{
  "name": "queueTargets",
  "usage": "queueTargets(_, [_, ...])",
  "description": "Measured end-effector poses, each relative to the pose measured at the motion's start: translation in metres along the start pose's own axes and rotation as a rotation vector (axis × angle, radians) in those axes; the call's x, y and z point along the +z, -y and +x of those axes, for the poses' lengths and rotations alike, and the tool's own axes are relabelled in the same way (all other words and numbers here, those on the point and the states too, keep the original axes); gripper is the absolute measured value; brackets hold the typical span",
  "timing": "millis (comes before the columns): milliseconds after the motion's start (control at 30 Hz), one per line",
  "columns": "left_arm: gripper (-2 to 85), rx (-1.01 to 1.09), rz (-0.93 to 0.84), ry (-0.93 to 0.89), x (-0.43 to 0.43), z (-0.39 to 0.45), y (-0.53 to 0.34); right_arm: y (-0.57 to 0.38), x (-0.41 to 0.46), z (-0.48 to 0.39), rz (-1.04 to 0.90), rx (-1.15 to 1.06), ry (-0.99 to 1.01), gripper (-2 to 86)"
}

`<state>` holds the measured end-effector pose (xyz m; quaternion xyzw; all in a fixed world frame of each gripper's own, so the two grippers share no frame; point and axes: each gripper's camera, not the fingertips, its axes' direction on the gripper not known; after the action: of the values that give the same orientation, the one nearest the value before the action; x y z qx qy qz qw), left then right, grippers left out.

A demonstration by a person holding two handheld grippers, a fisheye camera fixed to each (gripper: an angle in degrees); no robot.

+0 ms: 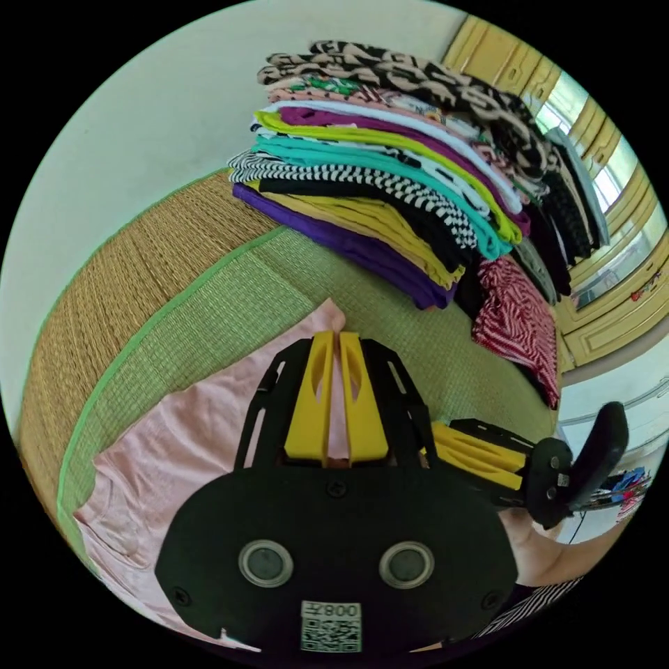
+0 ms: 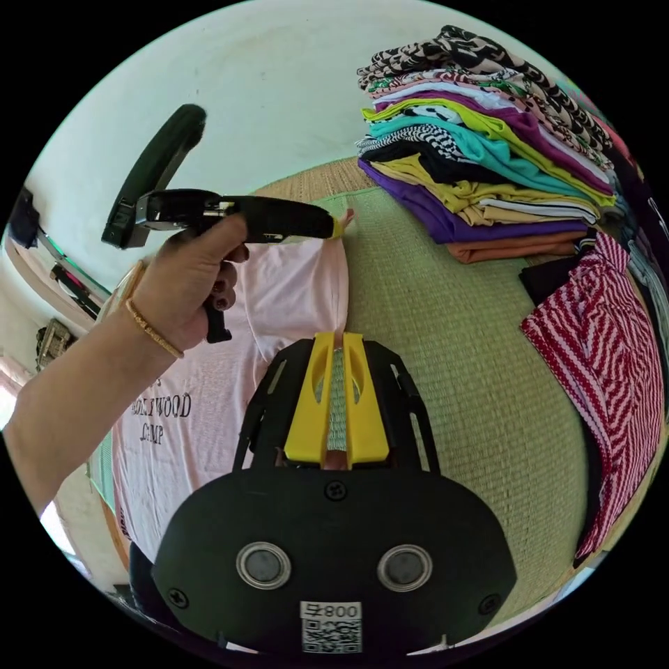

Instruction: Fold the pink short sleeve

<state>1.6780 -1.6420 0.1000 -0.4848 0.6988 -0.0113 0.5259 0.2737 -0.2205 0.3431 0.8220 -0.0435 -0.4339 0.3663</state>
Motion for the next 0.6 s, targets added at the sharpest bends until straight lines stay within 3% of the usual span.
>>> queueTargets(300, [1.5,-0.176,0.218,-0.317,-0.101,-0.114,-0.046,-0.001,-0.025,-0.023,0.138,-0.054,0.158,2.1])
queueTargets(600, [1.8,-0.355,0.204,-0.378,-0.111,-0.213,-0.124,-0.008,0.009,-0.089,0.074,-0.151,0.185,2.1])
